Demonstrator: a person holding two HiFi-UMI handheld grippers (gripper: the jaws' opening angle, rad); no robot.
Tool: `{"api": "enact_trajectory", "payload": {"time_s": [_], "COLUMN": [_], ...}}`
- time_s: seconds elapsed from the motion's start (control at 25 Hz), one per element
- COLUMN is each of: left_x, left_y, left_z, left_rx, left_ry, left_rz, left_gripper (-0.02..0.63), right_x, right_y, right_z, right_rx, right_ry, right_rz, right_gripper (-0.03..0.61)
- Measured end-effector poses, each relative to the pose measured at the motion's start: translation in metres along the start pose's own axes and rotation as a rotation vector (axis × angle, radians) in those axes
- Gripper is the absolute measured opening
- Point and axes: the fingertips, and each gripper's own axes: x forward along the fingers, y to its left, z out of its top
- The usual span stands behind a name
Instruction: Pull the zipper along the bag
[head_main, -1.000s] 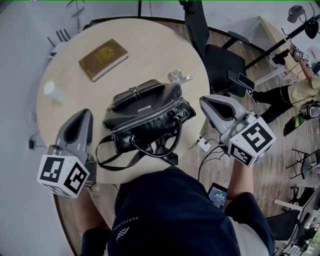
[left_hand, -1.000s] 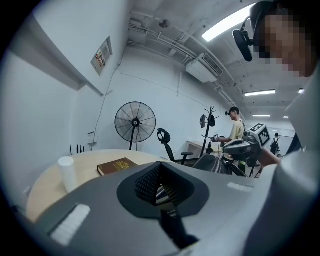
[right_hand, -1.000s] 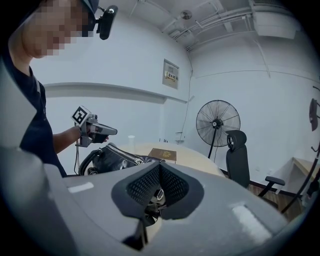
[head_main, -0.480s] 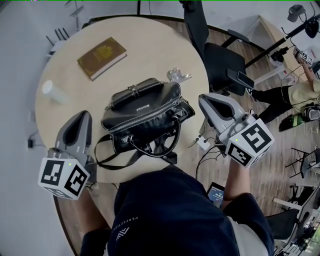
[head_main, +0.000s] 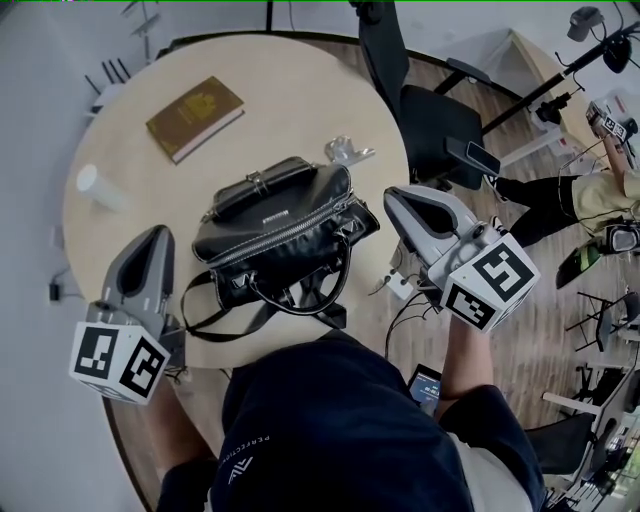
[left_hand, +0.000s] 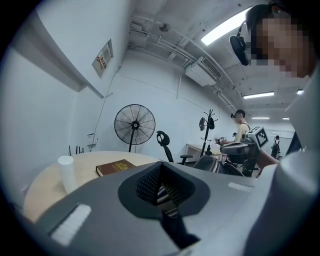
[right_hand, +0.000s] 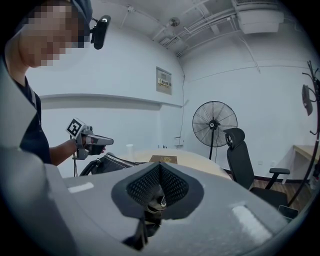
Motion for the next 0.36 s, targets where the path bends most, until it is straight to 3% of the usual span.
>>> {"api": "enact_trajectory", "payload": {"time_s": [0.36], "left_x": [-0.0021], "left_y": [-0.0006], "left_z": [-0.0047], "left_rx": [-0.010], "left_ry": [-0.009], "left_rz": [-0.016], "left_gripper": [0.017], "right_x": [-0.0008], "right_y": [-0.0012], "right_z": [-0.0046], "right_rx": [0.021], "right_ry": [-0.002], "right_rz": [0.007], "right_gripper": [0.002]}}
